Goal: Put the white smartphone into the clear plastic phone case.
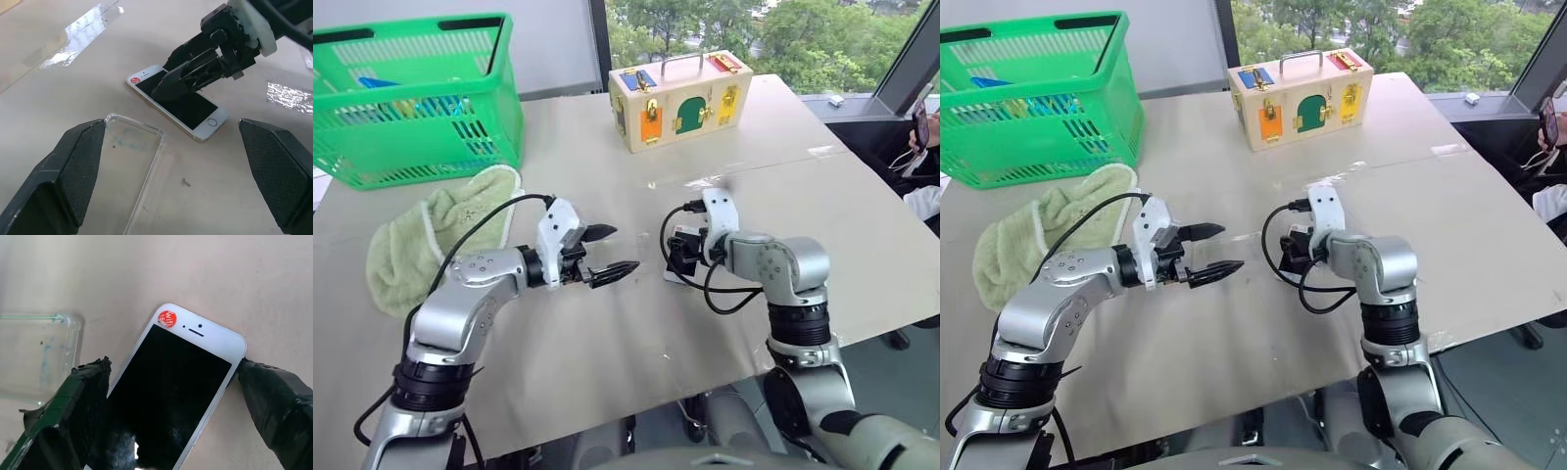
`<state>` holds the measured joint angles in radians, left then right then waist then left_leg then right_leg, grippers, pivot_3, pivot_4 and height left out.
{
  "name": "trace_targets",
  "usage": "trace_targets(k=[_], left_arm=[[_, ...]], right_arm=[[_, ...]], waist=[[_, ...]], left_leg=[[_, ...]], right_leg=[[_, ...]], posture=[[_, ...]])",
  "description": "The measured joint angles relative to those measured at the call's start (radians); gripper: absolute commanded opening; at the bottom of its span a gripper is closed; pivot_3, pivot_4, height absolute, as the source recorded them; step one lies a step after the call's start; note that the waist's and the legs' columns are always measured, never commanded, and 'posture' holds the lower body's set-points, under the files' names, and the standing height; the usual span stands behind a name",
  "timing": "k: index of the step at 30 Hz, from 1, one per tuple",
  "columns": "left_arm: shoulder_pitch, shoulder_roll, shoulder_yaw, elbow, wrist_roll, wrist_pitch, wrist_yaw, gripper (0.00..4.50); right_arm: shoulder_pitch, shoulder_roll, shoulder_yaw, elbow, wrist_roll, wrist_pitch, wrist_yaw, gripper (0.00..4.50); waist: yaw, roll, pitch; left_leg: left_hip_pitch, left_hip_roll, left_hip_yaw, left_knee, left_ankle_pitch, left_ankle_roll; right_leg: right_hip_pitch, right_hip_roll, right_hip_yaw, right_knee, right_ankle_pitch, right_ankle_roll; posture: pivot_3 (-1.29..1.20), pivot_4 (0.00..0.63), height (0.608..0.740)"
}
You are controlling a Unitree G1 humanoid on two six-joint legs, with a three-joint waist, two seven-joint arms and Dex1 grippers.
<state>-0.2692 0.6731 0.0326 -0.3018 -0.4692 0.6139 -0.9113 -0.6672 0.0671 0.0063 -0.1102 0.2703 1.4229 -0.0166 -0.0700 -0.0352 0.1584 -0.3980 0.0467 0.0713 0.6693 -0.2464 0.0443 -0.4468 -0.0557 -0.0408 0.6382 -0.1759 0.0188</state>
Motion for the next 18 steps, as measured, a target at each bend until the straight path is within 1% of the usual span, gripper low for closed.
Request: trace_targets(k=[5, 8, 10, 12, 15, 17, 18], left_arm=[[0.009, 0.004, -0.001, 0.001, 0.000, -0.013, 0.000, 4.48], [0.017, 0.006, 0.000, 0.001, 0.000, -0.016, 0.001, 4.48], [0.023, 0.007, 0.000, 0.001, 0.000, -0.018, 0.001, 4.48], [0.034, 0.011, 0.001, 0.001, 0.000, -0.022, 0.001, 4.48], [0.039, 0.020, 0.003, 0.002, 0.000, -0.022, 0.001, 4.48], [0.039, 0.024, 0.006, 0.002, 0.000, -0.022, 0.001, 4.48], [0.040, 0.026, 0.008, 0.002, -0.001, -0.022, 0.001, 4.50]], right_arm=[[-0.018, 0.065, 0.024, 0.039, -0.080, 0.008, -0.065, 4.50], [-0.041, 0.067, 0.021, 0.070, -0.101, 0.012, -0.093, 4.50], [-0.055, 0.068, 0.011, 0.097, -0.107, 0.013, -0.118, 4.50], [-0.065, 0.068, -0.011, 0.124, -0.109, 0.014, -0.142, 4.50], [-0.079, 0.069, -0.034, 0.161, -0.114, 0.013, -0.182, 4.50], [-0.085, 0.069, -0.046, 0.180, -0.114, 0.011, -0.200, 4.50], [-0.086, 0.069, -0.050, 0.189, -0.114, 0.009, -0.207, 4.24]], waist=[[-0.001, 0.001, -0.001], [0.002, 0.000, -0.005], [0.006, 0.001, -0.009], [0.015, 0.002, -0.016], [0.033, 0.004, -0.020], [0.037, 0.010, -0.025], [0.037, 0.014, -0.029]], left_leg=[[0.002, 0.003, 0.000, -0.002, -0.002, -0.004], [0.001, 0.005, -0.002, -0.002, -0.003, -0.005], [0.000, 0.006, -0.001, -0.003, -0.003, -0.005], [-0.001, 0.005, 0.000, -0.003, -0.003, -0.005], [-0.003, 0.004, 0.001, -0.003, -0.003, -0.006], [-0.004, 0.005, 0.001, -0.004, -0.003, -0.006], [-0.006, 0.005, 0.001, -0.005, -0.003, -0.006]], right_leg=[[-0.001, -0.001, -0.001, -0.002, 0.000, 0.000], [0.000, -0.001, -0.004, -0.006, 0.000, 0.000], [0.001, -0.004, -0.007, -0.011, 0.000, 0.000], [0.001, -0.017, -0.016, -0.014, 0.000, 0.000], [0.003, -0.028, -0.029, -0.022, 0.000, 0.000], [0.006, -0.031, -0.036, -0.031, 0.000, 0.000], [0.006, -0.033, -0.039, -0.035, 0.000, 0.000]], posture=[[0.00, 0.150, 0.740], [0.00, 0.150, 0.740], [0.00, 0.150, 0.740], [0.00, 0.150, 0.740], [0.00, 0.150, 0.740], [0.00, 0.150, 0.740], [0.00, 0.150, 0.740]])
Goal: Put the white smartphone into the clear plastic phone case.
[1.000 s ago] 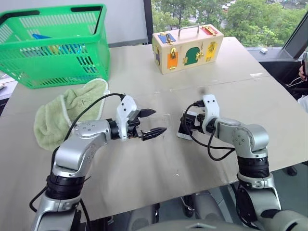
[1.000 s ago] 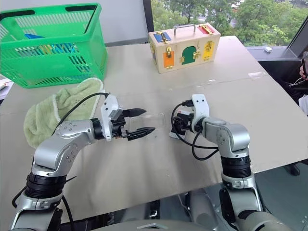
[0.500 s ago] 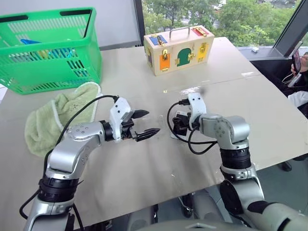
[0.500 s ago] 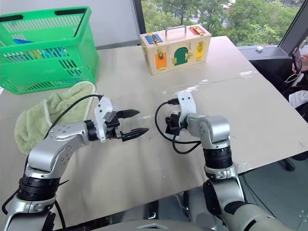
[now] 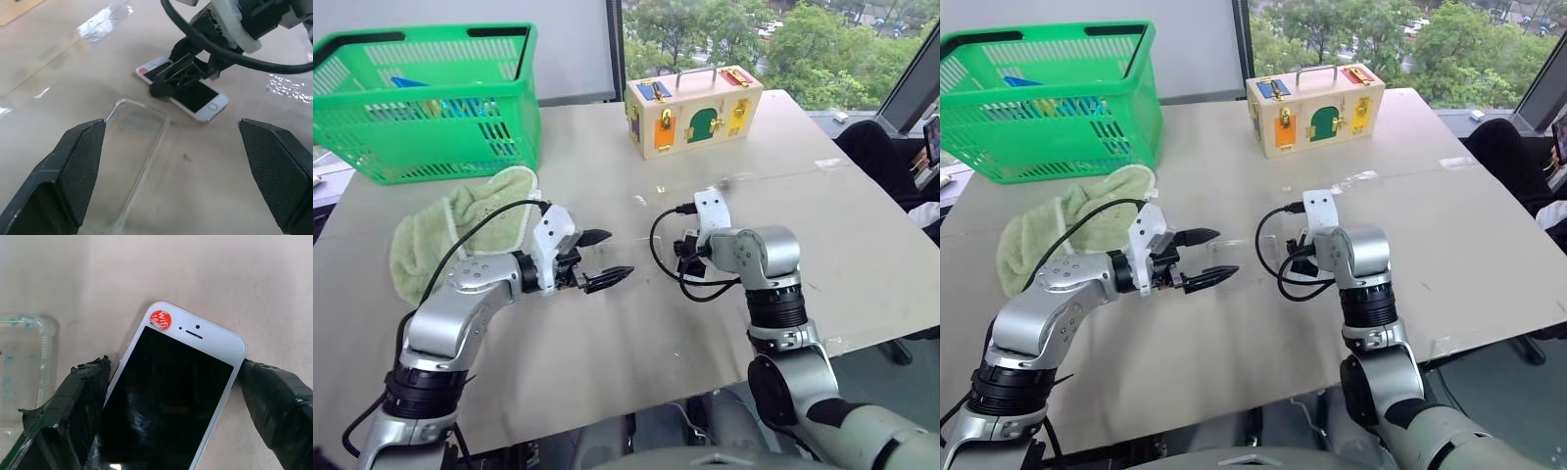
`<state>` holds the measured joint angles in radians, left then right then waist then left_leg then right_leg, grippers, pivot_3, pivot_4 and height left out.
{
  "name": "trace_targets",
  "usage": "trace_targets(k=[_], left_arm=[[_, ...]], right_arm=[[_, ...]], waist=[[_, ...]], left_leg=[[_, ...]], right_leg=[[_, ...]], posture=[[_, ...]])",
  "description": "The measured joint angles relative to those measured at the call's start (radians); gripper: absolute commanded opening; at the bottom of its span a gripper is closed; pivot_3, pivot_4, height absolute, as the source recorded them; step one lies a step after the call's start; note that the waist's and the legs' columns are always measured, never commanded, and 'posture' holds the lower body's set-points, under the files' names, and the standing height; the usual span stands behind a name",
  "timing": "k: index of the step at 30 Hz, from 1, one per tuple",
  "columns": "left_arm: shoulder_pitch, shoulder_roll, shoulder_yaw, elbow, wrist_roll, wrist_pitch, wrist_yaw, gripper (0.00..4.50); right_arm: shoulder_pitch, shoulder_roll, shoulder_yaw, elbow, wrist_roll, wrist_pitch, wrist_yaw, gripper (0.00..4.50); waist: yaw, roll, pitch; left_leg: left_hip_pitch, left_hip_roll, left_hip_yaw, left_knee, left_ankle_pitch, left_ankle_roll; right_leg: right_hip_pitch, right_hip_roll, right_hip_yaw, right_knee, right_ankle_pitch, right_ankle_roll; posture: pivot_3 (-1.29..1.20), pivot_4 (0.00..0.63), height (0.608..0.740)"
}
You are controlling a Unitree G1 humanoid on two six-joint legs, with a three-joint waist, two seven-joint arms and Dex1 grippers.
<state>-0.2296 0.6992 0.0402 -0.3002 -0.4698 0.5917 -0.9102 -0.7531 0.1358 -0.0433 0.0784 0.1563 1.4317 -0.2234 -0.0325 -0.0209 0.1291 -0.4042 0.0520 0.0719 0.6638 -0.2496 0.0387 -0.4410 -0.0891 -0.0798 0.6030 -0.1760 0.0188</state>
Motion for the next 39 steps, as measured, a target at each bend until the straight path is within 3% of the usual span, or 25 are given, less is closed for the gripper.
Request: trace_targets(k=[4, 9, 16, 20, 26, 29, 32, 39], left_arm=[[0.000, 0.004, 0.009, 0.000, -0.002, 0.000, 0.003, 4.50], [0.000, 0.004, 0.009, 0.000, -0.002, 0.001, 0.017, 4.50], [-0.003, -0.005, 0.013, 0.004, -0.005, 0.001, 0.034, 4.50], [-0.005, -0.008, 0.026, 0.007, -0.005, -0.002, 0.040, 4.50], [-0.010, -0.011, 0.028, 0.008, -0.005, -0.009, 0.042, 4.50], [-0.009, -0.011, 0.030, 0.008, -0.005, -0.010, 0.044, 4.50], [-0.002, -0.011, 0.032, 0.005, -0.005, -0.012, 0.046, 4.50], [0.026, -0.011, 0.053, -0.005, -0.006, -0.013, 0.056, 4.50]], right_arm=[[0.008, 0.000, -0.022, 0.008, 0.004, -0.004, -0.010, 3.03], [0.022, -0.005, 0.047, -0.041, 0.006, 0.026, 0.031, 3.02], [0.075, -0.326, 0.261, -0.243, 0.130, -0.004, 0.352, 3.01], [0.109, -0.768, 0.485, -0.382, 0.205, -0.300, 0.855, 3.00], [0.079, -0.916, 0.649, -0.338, 0.047, -0.692, 1.130, 3.00], [0.067, -0.898, 0.661, -0.263, -0.023, -0.806, 1.174, 4.41], [0.094, -0.888, 0.619, -0.252, -0.041, -0.808, 1.178, 4.46], [0.249, -0.936, 0.484, -0.447, -0.026, -0.616, 1.136, 4.46]], waist=[[-0.001, 0.005, -0.007], [-0.007, 0.006, -0.008], [-0.003, 0.008, 0.000], [0.001, 0.011, 0.025], [-0.004, 0.002, 0.034], [-0.001, -0.003, 0.035], [0.006, -0.004, 0.035], [0.051, -0.003, 0.036]], left_leg=[[-0.004, 0.001, 0.000, -0.001, 0.000, 0.000], [-0.003, 0.002, 0.000, -0.005, 0.000, 0.000], [-0.006, -0.010, -0.003, -0.014, 0.000, 0.000], [-0.012, -0.013, -0.007, -0.015, -0.002, -0.002], [-0.012, -0.013, -0.008, -0.014, -0.004, -0.002], [-0.011, -0.012, -0.009, -0.011, -0.004, -0.002], [-0.010, -0.012, -0.010, -0.009, -0.004, -0.002], [-0.011, -0.013, -0.012, -0.008, -0.003, -0.003]], right_leg=[[0.000, -0.001, -0.005, -0.008, 0.000, 0.000], [-0.002, -0.005, -0.017, -0.011, 0.000, 0.000], [-0.009, 0.002, -0.014, -0.004, 0.013, 0.001], [-0.014, 0.004, -0.016, -0.004, 0.011, 0.010], [-0.014, 0.005, -0.015, -0.004, 0.010, 0.011], [-0.011, 0.005, -0.016, -0.004, 0.010, 0.011], [-0.010, 0.004, -0.016, -0.002, 0.011, 0.010], [-0.011, 0.004, -0.019, 0.001, 0.010, 0.009]], posture=[[0.00, 0.150, 0.740], [0.00, 0.150, 0.740], [0.00, 0.150, 0.740], [0.00, 0.150, 0.740], [0.00, 0.150, 0.740], [0.00, 0.150, 0.740], [0.00, 0.150, 0.740], [0.00, 0.150, 0.740]])
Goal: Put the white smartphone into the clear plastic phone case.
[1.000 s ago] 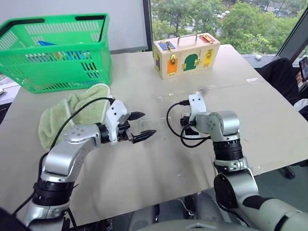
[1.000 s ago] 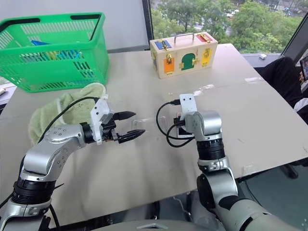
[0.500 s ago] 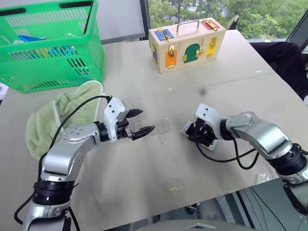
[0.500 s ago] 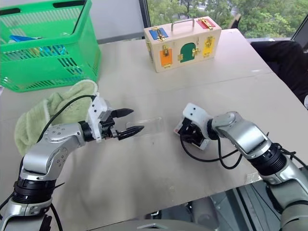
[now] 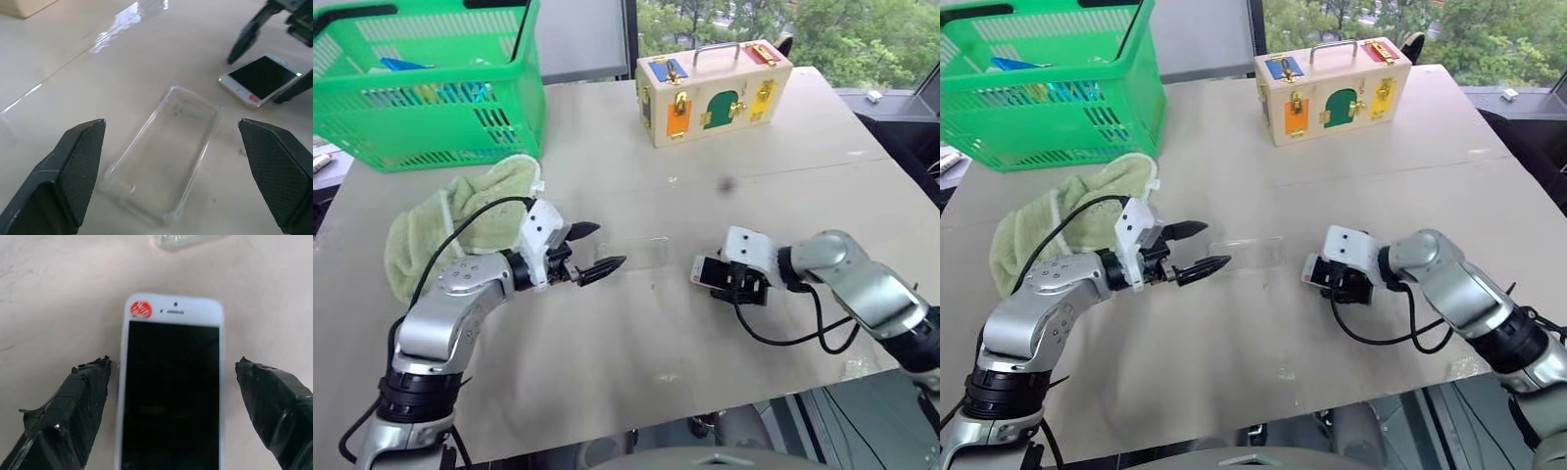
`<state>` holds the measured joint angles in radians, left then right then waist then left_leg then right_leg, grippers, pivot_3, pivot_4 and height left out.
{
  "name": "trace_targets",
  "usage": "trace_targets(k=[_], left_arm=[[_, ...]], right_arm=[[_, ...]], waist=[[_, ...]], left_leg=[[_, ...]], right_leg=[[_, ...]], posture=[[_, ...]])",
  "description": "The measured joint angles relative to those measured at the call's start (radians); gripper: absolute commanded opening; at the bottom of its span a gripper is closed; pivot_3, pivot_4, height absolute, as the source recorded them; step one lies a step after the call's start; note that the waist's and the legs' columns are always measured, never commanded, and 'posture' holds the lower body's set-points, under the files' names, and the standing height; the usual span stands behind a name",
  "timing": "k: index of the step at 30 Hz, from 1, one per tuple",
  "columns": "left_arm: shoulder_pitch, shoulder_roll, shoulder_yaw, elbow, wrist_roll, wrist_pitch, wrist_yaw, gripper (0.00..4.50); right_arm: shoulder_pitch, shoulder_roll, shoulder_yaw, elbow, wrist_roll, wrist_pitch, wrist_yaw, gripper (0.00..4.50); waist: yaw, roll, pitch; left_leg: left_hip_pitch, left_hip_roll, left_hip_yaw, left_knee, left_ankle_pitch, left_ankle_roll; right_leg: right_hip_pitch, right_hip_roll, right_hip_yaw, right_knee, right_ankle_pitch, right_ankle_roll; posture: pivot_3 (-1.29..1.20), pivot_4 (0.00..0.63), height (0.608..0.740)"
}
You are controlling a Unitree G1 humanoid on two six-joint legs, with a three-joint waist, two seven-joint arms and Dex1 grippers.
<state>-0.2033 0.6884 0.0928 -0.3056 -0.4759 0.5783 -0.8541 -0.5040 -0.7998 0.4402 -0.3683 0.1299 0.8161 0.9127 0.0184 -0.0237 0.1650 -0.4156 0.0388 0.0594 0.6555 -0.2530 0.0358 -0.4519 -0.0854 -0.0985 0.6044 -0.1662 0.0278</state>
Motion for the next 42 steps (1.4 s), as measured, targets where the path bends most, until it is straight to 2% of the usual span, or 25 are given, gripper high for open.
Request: trace_targets(k=[5, 11, 12, 15, 23, 28, 31, 32, 34, 37, 42], left_arm=[[0.006, 0.000, 0.008, -0.011, -0.003, 0.000, 0.002, 4.50], [0.014, 0.002, 0.015, -0.025, -0.009, 0.000, 0.001, 4.50], [0.015, 0.002, 0.015, -0.025, -0.009, 0.000, 0.002, 4.50], [0.024, 0.002, 0.016, -0.028, -0.009, 0.000, 0.004, 4.50], [0.058, 0.000, 0.030, -0.038, -0.031, -0.040, -0.011, 4.50], [0.111, 0.024, 0.058, 0.000, -0.059, -0.094, -0.119, 4.50], [0.151, 0.059, 0.076, 0.048, -0.060, -0.124, -0.185, 4.50], [0.163, 0.070, 0.088, 0.064, -0.061, -0.134, -0.212, 4.50], [0.172, 0.078, 0.099, 0.079, -0.066, -0.146, -0.238, 4.50], [0.195, 0.096, 0.120, 0.126, -0.071, -0.180, -0.292, 4.50], [0.237, 0.097, 0.143, 0.156, -0.068, -0.241, -0.328, 4.50]], right_arm=[[0.107, -0.002, -0.097, -0.072, 0.041, 0.088, -0.033, 4.46], [0.159, 0.006, -0.154, -0.104, 0.074, 0.164, -0.074, 4.46], [0.168, 0.005, -0.156, -0.103, 0.075, 0.163, -0.077, 3.92], [0.183, 0.004, -0.155, -0.100, 0.076, 0.145, -0.083, 2.89], [0.203, 0.040, -0.200, -0.034, 0.107, 0.004, -0.075, 2.89], [0.043, 0.094, -0.237, -0.028, 0.189, 0.021, -0.044, 2.89], [-0.083, 0.111, -0.163, -0.008, 0.159, -0.011, -0.019, 2.89], [-0.134, 0.125, -0.102, 0.014, 0.129, -0.039, -0.005, 2.89], [-0.177, 0.137, -0.037, 0.055, 0.085, -0.079, 0.015, 2.89], [-0.288, 0.173, 0.121, 0.221, -0.046, -0.199, 0.064, 2.83], [-0.376, 0.263, 0.186, 0.418, -0.131, -0.278, 0.106, 2.77]], waist=[[0.009, 0.000, 0.000], [0.018, 0.000, 0.000], [0.021, 0.000, 0.000], [0.022, 0.000, 0.000], [0.017, 0.000, 0.001], [-0.008, 0.004, 0.004], [-0.011, 0.004, 0.005], [-0.010, 0.005, 0.005], [-0.007, 0.005, 0.005], [-0.007, 0.006, 0.006], [-0.009, 0.006, 0.006]], left_leg=[[-0.001, -0.001, 0.000, 0.003, 0.000, 0.000], [-0.001, 0.000, -0.002, 0.009, 0.000, 0.000], [-0.001, 0.000, -0.003, 0.010, 0.000, 0.000], [-0.001, 0.000, -0.003, 0.013, -0.001, 0.001], [-0.001, 0.000, -0.005, 0.015, 0.000, 0.001], [0.000, 0.002, -0.006, 0.015, 0.000, 0.000], [0.000, 0.003, -0.007, 0.014, 0.000, 0.000], [0.000, 0.003, -0.008, 0.014, 0.000, 0.000], [-0.001, 0.003, -0.008, 0.014, 0.000, 0.000], [-0.001, 0.002, -0.005, 0.015, 0.000, 0.000], [-0.001, 0.002, -0.001, 0.015, 0.000, 0.000]], right_leg=[[0.003, 0.000, 0.000, -0.002, 0.000, 0.000], [0.005, 0.000, -0.001, 0.000, -0.002, -0.002], [0.005, 0.000, -0.001, 0.001, -0.002, -0.003], [0.006, 0.000, -0.001, 0.003, -0.002, -0.003], [0.006, 0.001, 0.000, 0.006, -0.001, -0.004], [0.004, 0.005, 0.001, 0.007, 0.000, -0.006], [0.004, 0.007, 0.000, 0.007, 0.000, -0.006], [0.003, 0.007, 0.000, 0.007, 0.000, -0.006], [0.003, 0.007, 0.000, 0.007, 0.000, -0.006], [0.003, 0.005, 0.002, 0.006, 0.000, -0.006], [0.003, 0.005, 0.003, 0.006, 0.001, -0.005]], posture=[[0.00, 0.150, 0.740], [0.00, 0.150, 0.740], [0.00, 0.150, 0.740], [0.00, 0.150, 0.740], [0.00, 0.150, 0.740], [0.00, 0.150, 0.740], [0.00, 0.150, 0.740], [0.00, 0.150, 0.740], [0.00, 0.150, 0.740], [0.00, 0.150, 0.740], [0.00, 0.150, 0.740]])
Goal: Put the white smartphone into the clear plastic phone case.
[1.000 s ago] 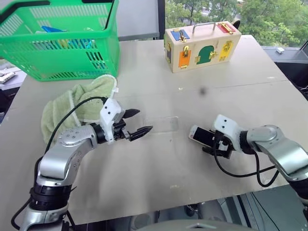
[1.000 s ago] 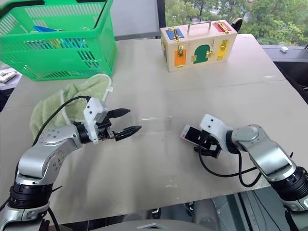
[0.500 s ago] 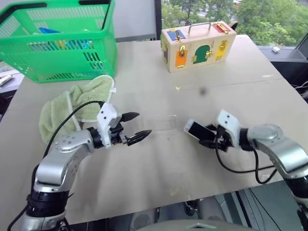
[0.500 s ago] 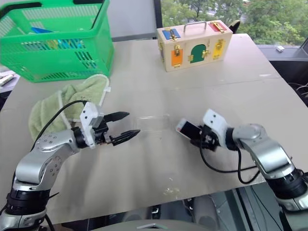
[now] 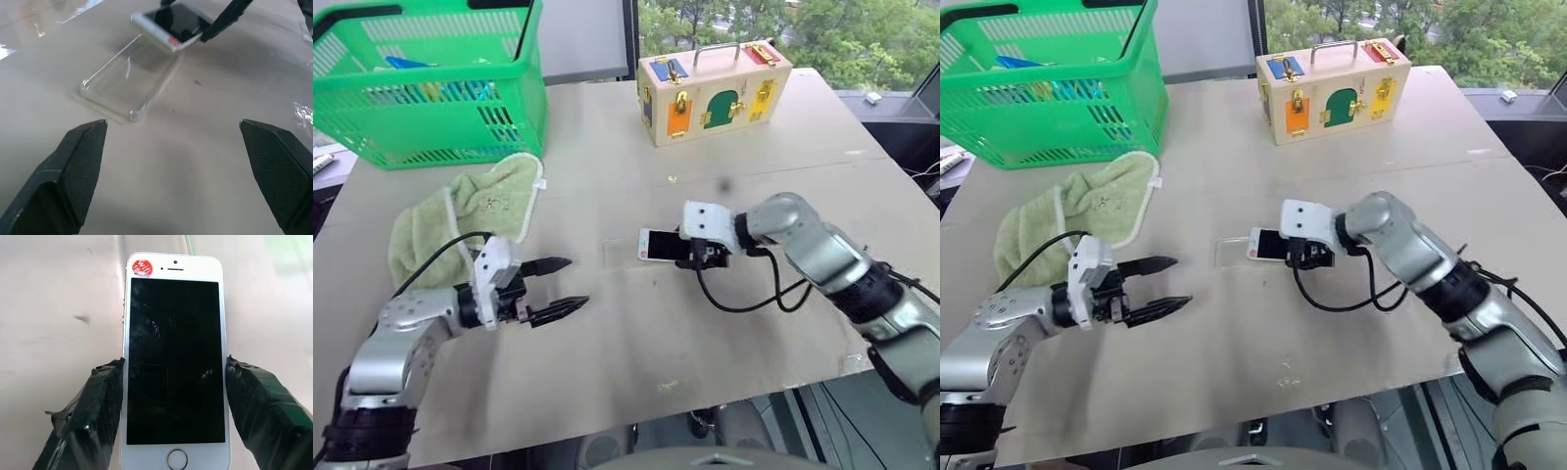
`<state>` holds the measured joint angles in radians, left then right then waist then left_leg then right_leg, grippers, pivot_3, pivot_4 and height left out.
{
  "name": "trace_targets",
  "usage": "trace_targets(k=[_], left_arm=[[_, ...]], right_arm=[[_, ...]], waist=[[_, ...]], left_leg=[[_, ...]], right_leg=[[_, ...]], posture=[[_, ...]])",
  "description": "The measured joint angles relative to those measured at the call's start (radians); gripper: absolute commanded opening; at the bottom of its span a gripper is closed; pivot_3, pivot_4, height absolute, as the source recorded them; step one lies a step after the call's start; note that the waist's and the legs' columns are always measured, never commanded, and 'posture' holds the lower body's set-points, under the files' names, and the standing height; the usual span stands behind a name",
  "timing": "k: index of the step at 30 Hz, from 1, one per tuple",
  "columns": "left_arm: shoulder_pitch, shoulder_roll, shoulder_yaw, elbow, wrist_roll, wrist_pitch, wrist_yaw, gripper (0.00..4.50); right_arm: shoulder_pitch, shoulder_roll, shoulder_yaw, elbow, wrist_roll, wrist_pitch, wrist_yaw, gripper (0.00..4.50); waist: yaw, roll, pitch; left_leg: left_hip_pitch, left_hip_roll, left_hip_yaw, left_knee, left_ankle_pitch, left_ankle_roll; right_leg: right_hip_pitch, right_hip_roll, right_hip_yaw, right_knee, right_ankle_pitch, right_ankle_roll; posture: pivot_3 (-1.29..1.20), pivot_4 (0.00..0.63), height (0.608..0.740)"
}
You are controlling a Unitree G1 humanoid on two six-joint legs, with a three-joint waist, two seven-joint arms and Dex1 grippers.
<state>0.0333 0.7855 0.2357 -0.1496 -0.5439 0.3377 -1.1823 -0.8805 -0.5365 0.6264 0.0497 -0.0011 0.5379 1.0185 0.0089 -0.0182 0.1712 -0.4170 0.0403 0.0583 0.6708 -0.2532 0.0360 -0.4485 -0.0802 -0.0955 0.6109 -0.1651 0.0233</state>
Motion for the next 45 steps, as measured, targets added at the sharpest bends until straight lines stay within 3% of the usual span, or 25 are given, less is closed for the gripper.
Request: trace_targets(k=[13, 45], left_arm=[[0.076, -0.030, 0.004, 0.007, 0.012, -0.071, 0.031, 4.50], [0.058, -0.072, -0.013, 0.050, 0.055, -0.164, 0.056, 4.50]], right_arm=[[-0.121, 0.162, 0.052, 0.205, -0.136, -0.095, 0.105, 2.77], [-0.160, 0.264, 0.073, 0.269, -0.319, -0.019, 0.216, 2.77]], waist=[[-0.011, 0.001, 0.000], [-0.024, 0.001, -0.009]], left_leg=[[0.001, 0.001, 0.003, 0.000, 0.000, -0.001], [0.007, 0.001, 0.002, 0.001, 0.002, -0.003]], right_leg=[[0.000, 0.000, 0.000, 0.003, 0.001, 0.001], [0.001, 0.000, 0.001, 0.014, -0.001, -0.002]], posture=[[0.00, 0.150, 0.740], [0.00, 0.150, 0.740]])
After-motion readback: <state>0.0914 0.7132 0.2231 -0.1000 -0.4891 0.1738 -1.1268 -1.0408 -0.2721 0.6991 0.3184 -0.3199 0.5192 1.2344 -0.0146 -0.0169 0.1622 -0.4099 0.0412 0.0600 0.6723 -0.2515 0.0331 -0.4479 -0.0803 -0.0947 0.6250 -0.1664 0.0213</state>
